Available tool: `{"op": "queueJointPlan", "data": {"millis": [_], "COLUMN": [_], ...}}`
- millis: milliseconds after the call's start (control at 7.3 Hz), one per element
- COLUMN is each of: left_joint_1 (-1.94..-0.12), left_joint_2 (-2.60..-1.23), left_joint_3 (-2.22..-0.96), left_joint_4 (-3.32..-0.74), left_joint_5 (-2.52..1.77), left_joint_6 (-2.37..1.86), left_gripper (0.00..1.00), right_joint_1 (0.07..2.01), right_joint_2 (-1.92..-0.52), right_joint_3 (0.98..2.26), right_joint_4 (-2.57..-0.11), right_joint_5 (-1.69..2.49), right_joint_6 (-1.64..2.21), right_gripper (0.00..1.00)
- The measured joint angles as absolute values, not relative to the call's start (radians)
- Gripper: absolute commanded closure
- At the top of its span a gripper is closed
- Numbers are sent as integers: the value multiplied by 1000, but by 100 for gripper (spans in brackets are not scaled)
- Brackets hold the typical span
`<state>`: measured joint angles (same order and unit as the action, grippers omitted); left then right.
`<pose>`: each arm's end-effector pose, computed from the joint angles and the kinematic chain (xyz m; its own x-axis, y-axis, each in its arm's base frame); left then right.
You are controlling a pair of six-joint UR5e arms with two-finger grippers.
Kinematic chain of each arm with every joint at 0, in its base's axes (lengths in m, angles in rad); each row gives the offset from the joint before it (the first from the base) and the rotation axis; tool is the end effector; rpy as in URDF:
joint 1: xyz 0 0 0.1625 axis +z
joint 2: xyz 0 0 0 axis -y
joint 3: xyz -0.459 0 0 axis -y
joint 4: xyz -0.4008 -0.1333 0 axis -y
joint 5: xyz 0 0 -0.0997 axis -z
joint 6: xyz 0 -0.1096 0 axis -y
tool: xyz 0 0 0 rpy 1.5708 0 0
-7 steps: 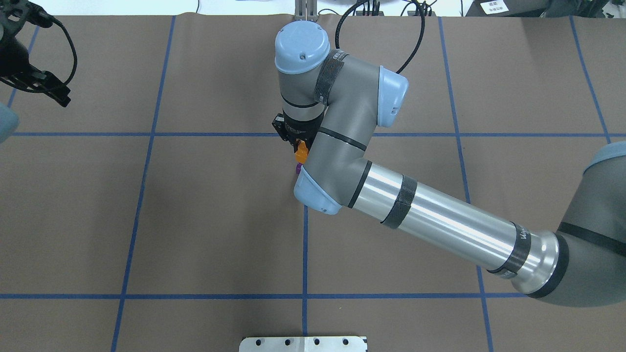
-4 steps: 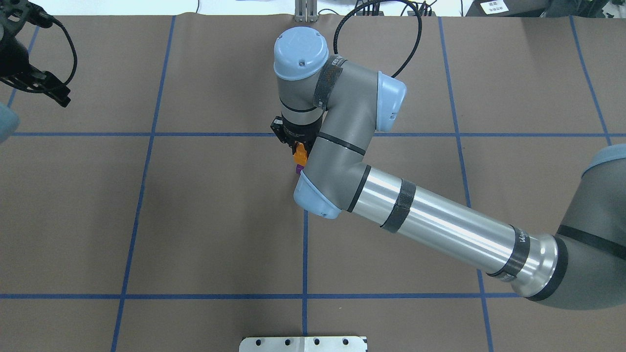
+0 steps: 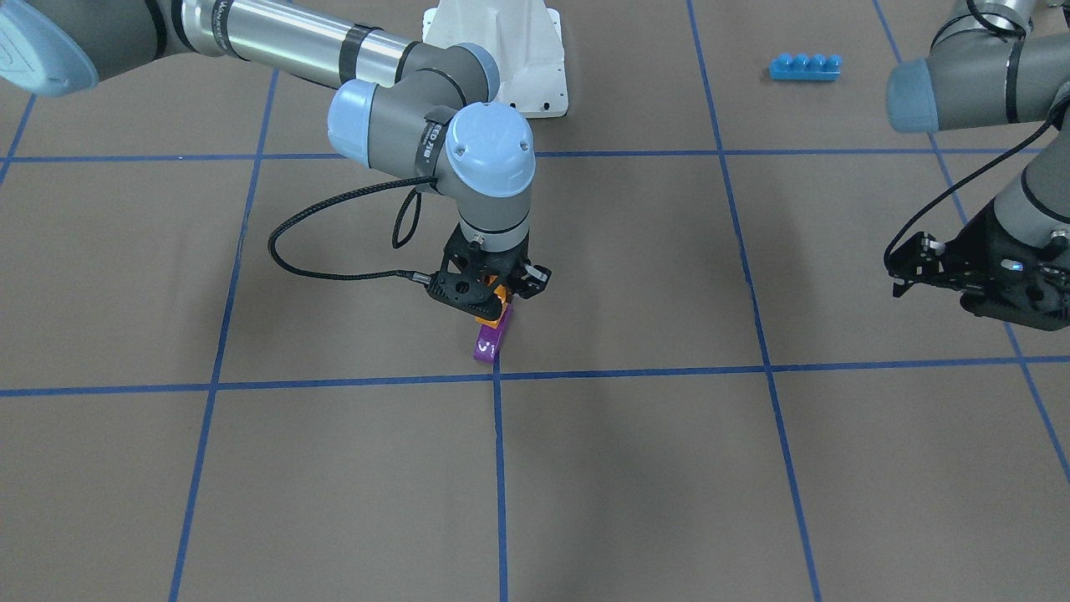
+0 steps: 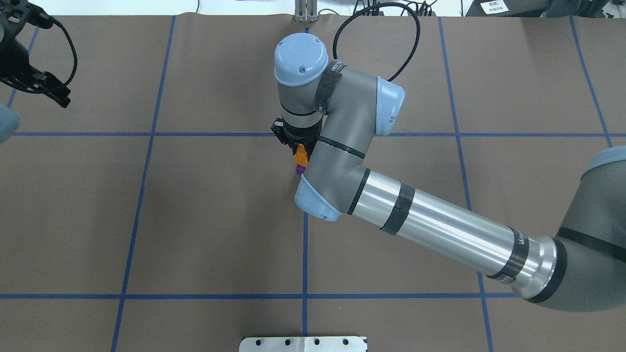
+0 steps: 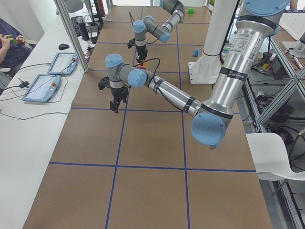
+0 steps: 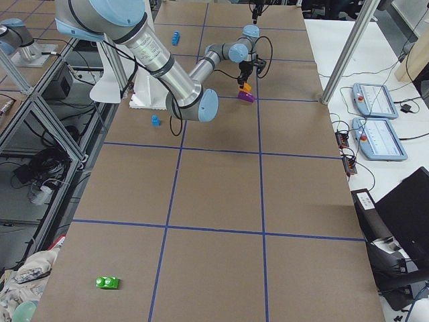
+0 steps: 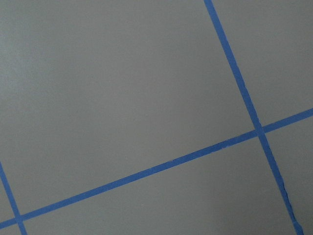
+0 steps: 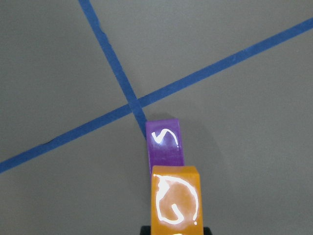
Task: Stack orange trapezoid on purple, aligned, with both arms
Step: 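Lower the orange block onto the purple block, aligning their edges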
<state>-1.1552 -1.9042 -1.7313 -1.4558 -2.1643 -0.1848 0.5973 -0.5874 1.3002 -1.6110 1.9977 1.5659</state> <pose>0.1882 -0.6048 0.4537 0.7323 0.3589 -0.5787 -0.2447 0.9318 0.2681 -0.6331 -0.5369 0.1707 0.6482 0.4355 0.6246 -0.2955 0.8999 -0.3208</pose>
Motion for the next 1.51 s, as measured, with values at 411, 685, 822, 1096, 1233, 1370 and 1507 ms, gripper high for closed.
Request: {"op": "queueJointPlan", "data": {"millis": [411,685,822,1096,1233,1370,1507], "left_joint_1": [-1155,-1155,-1154,-1153,-1153,-1152,-1152], "left_joint_2": [-1904,-1904,-1904,-1904,-1905,-1906,-1906], "left_joint_3": [-1733,-1731,-1731,-1730,-1729,-1728,-1728], "left_joint_4": [-1456,-1456,-1456,-1456,-1457,-1457,-1457], "left_joint_5": [-2164,-2164,-2164,-2164,-2163,-2162,-2161], "left_joint_6": [-186,-187,-187,-187,-187,-187,-187], "left_gripper": [0,0,0,0,0,0,0], "right_joint_1": [591,587,584,582,582,581,581], "right_joint_2": [-588,-589,-589,-588,-588,-588,-587], "right_joint_3": [1274,1258,1247,1235,1235,1236,1241], "right_joint_4": [-1579,-1559,-1544,-1530,-1528,-1527,-1526], "right_joint_5": [1997,1992,1987,1982,1982,1983,1982], "right_joint_6": [1565,1565,1565,1567,1567,1567,1568], "right_gripper": [100,100,100,74,1,0,0]}}
